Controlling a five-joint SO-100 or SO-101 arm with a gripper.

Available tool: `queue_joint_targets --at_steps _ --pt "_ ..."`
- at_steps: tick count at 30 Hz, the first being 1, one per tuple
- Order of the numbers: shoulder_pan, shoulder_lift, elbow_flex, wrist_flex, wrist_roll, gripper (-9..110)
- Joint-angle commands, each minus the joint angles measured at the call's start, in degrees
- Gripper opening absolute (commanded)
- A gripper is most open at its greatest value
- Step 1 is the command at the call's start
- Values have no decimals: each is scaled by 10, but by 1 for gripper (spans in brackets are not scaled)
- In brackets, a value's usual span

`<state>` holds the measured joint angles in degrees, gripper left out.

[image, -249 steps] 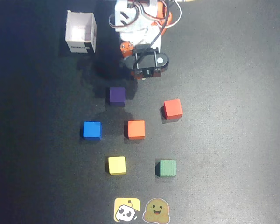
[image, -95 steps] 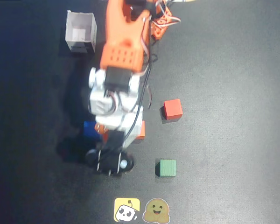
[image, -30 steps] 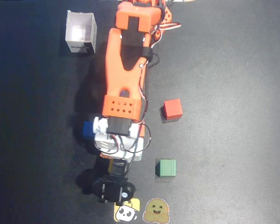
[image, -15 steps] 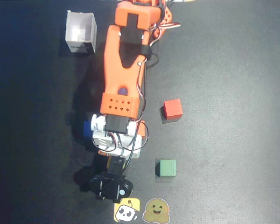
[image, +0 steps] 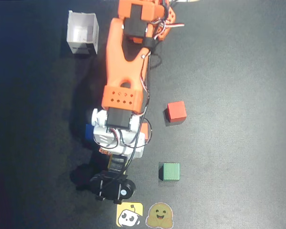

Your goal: Put the yellow cube on top of the orange cube.

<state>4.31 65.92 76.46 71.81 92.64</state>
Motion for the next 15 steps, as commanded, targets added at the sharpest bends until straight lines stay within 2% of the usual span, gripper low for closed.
queue_joint_targets --at_steps 1,15 --pt "3 53 -4 7 4 5" --pt "-19 226 145 26 3 6"
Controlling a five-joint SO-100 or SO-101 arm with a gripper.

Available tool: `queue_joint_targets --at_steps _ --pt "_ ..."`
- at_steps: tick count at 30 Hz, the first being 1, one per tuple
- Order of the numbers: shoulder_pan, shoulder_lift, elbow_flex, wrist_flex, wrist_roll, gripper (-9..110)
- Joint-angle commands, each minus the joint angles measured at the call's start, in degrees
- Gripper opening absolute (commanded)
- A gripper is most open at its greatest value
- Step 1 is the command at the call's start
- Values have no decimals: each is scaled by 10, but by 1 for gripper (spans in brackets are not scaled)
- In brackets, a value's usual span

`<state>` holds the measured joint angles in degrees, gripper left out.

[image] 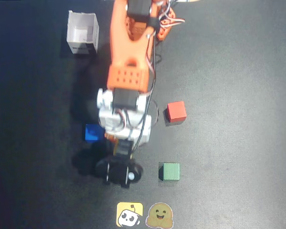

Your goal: Put the yellow cube on top of the orange cube.

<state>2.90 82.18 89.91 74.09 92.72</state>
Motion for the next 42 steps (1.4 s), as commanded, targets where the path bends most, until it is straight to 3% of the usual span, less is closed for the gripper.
queue_joint_targets --at_steps 1,22,42 --pt "-7 77 24 4 3 6" --pt "-47 208 239 -91 30 6" --pt "-59 230 314 -121 45 6"
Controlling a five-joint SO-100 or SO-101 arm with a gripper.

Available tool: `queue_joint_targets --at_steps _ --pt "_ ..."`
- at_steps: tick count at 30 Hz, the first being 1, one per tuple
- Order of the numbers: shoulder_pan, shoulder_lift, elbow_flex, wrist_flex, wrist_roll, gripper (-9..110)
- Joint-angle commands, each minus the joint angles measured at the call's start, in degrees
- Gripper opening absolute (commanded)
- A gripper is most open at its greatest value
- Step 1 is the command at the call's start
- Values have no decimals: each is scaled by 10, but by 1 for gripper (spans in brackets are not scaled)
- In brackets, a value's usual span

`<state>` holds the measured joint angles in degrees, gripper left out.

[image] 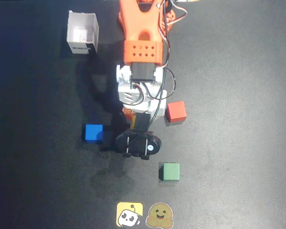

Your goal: Put the yellow cube on top of the orange cube.

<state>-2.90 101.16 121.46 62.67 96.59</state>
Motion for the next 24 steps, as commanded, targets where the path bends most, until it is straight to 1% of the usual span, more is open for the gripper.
queue_joint_targets --at_steps 1,24 --pt "-1 40 -2 -8 6 6" --pt "-2 38 5 -23 25 6"
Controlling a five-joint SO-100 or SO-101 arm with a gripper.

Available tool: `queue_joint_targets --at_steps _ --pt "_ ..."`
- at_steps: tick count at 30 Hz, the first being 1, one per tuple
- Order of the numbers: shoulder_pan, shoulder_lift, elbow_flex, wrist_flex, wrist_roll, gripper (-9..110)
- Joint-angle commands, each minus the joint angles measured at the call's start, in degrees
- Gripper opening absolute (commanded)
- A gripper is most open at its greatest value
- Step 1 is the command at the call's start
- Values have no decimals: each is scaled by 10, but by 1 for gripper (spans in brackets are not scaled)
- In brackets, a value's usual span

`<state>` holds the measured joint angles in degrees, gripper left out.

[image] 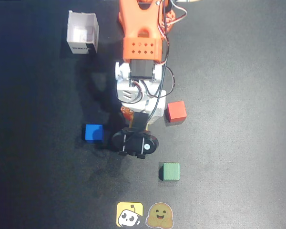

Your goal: Put the yellow cube on top of the orange cube.

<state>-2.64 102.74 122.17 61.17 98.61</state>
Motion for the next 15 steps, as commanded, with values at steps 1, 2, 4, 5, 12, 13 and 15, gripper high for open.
queue_joint_targets --at_steps 1,2,4,5,12,13,15 --pt "-4 21 0 -9 4 6" --pt "-4 20 2 -9 4 6" --pt "-4 20 4 -9 5 6" --pt "-4 20 4 -9 5 6" --pt "-4 21 5 -10 5 6" --pt "-4 20 6 -10 5 6" --pt "-4 19 8 -11 5 6"
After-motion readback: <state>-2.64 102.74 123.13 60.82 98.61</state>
